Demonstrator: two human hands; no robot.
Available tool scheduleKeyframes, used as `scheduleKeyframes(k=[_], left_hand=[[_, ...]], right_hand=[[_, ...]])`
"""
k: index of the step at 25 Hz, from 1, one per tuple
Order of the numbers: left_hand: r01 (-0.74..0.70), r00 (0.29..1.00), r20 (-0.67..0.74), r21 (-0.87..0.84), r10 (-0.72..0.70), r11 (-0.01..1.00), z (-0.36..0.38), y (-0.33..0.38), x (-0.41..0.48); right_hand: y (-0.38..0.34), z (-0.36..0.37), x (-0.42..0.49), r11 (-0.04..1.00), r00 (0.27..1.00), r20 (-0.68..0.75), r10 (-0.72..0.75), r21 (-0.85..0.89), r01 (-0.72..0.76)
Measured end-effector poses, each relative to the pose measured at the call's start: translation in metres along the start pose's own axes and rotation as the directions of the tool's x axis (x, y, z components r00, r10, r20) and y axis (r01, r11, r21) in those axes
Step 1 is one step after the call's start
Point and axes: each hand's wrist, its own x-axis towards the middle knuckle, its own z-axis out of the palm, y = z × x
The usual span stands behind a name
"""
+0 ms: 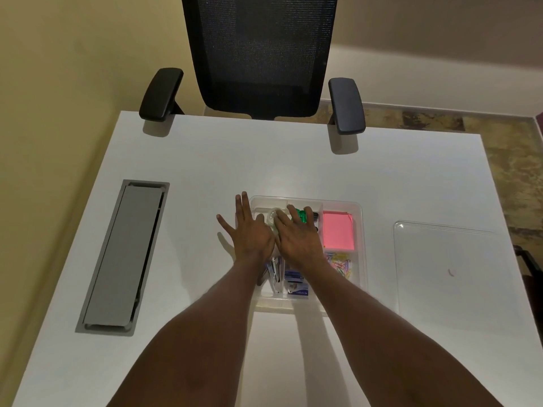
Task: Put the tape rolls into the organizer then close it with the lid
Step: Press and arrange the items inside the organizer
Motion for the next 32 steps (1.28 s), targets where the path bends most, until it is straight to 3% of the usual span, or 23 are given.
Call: scheduleKeyframes(k=[4, 9, 19, 26, 32], left_hand=[[-0.026, 1.0, 0.016, 0.0, 0.026, 1.0, -0.003, 0.0, -0.001], [-0.069, 0.997, -0.044, 0.024, 0.07, 0.997, -0.004, -0.014, -0.01], [-0.049, 0.998, -0.035, -0.05, 0.047, 0.998, 0.005, -0.017, -0.031], [-0.07, 0.997, -0.051, -0.128, 0.064, 0.989, 0.005, -0.02, -0.031], [0.009, 1.0, 0.013, -0.131, -0.008, 0.991, 0.008, -0.015, -0.028]], right_hand=[[0.001, 0.001, -0.002, 1.0, 0.999, 0.034, 0.003, 0.005, -0.004], [0.002, 0.0, -0.013, 0.996, 0.991, -0.109, 0.08, 0.036, -0.076], [-0.014, 0.011, -0.023, 0.999, 0.999, -0.039, -0.032, -0.005, 0.032], [-0.017, 0.018, -0.025, 0.998, 0.991, -0.128, -0.035, 0.039, 0.04], [-0.018, 0.021, -0.034, 0.998, 0.988, -0.143, 0.05, 0.034, -0.045]])
